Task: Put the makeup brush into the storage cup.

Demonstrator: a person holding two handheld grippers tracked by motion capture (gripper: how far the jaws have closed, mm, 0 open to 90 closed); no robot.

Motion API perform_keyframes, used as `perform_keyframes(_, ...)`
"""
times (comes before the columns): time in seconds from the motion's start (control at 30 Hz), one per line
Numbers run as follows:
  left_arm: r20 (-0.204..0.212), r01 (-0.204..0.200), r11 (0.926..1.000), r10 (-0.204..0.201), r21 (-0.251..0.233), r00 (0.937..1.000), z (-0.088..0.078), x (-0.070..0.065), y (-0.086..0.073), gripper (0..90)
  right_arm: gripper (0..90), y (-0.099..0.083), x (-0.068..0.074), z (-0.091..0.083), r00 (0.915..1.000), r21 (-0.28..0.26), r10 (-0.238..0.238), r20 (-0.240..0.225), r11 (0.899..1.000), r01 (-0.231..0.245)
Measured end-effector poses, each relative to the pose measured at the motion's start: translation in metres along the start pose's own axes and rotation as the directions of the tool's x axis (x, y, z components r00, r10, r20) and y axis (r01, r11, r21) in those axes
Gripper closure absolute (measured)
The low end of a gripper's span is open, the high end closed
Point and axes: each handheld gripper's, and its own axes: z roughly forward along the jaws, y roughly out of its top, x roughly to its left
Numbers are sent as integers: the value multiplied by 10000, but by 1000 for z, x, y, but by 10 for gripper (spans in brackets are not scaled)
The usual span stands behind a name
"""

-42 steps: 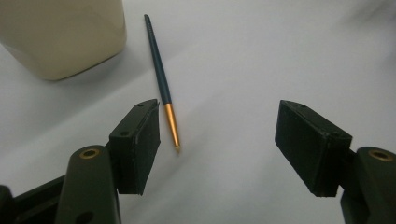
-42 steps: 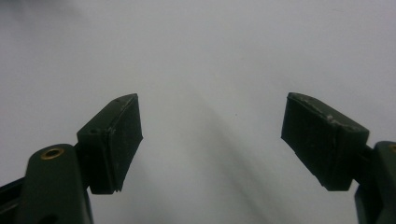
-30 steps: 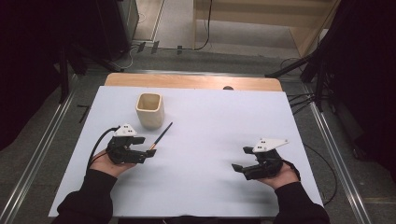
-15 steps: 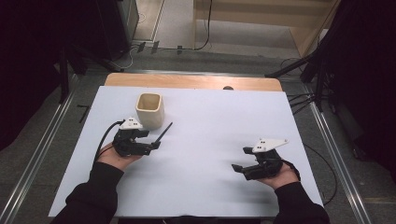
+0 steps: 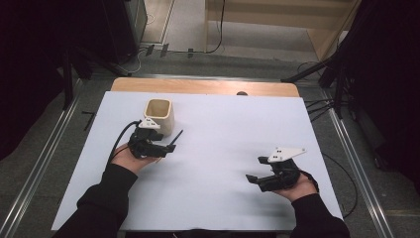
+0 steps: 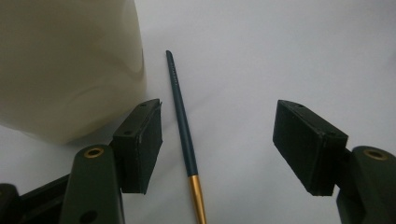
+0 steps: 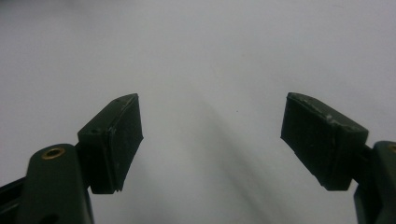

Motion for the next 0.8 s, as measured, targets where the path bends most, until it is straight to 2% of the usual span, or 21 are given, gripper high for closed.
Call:
perform_keyframes(0.1,-162,-56,9985,65,553,9998,2,-2,6,348,218,0,0,0,10000,-32,8,-27,10000,-8)
perform_keyframes(0.23,-392,-189,9919,240,1253,9989,6,-5,10,368,218,0,0,1,10000,33,21,-86,10000,-20)
perform_keyframes(0.27,-392,-189,9919,240,1253,9989,6,-5,10,370,218,0,0,1,10000,33,21,-86,10000,-20)
perform_keyframes(0.37,-534,-106,9820,210,1884,9984,10,-6,13,378,221,-1,1,2,9999,98,7,-146,10000,-5)
perform_keyframes(0.4,-534,-106,9820,210,1884,9984,10,-6,13,388,221,-1,1,2,9999,98,7,-146,10000,-5)
perform_keyframes(0.43,-422,23,9770,68,2131,9991,12,-5,15,388,223,-1,1,3,9998,134,6,-216,9999,-3)
perform_keyframes(0.47,-422,23,9770,68,2131,9991,12,-5,15,388,223,-1,1,3,9997,135,16,-224,9999,-13)
perform_keyframes(0.5,-333,-10,9683,96,2500,9994,14,-4,15,387,223,-1,1,3,9997,147,-18,-226,9999,21)
perform_keyframes(0.6,-357,0,9565,109,2916,9993,15,-3,17,390,223,-1,1,4,9997,216,15,-232,9998,-10)
perform_keyframes(0.73,-401,207,9448,-81,3270,9992,14,-1,20,405,223,-1,1,4,9998,246,8,-215,9997,-3)
perform_keyframes(0.77,-401,207,9448,-81,3270,9992,14,-1,20,406,223,-1,1,4,9998,242,-2,-221,9997,7)
perform_keyframes(0.8,-481,260,9394,-101,3417,9988,15,-1,21,412,223,-1,1,5,9997,246,8,-232,9997,-2)
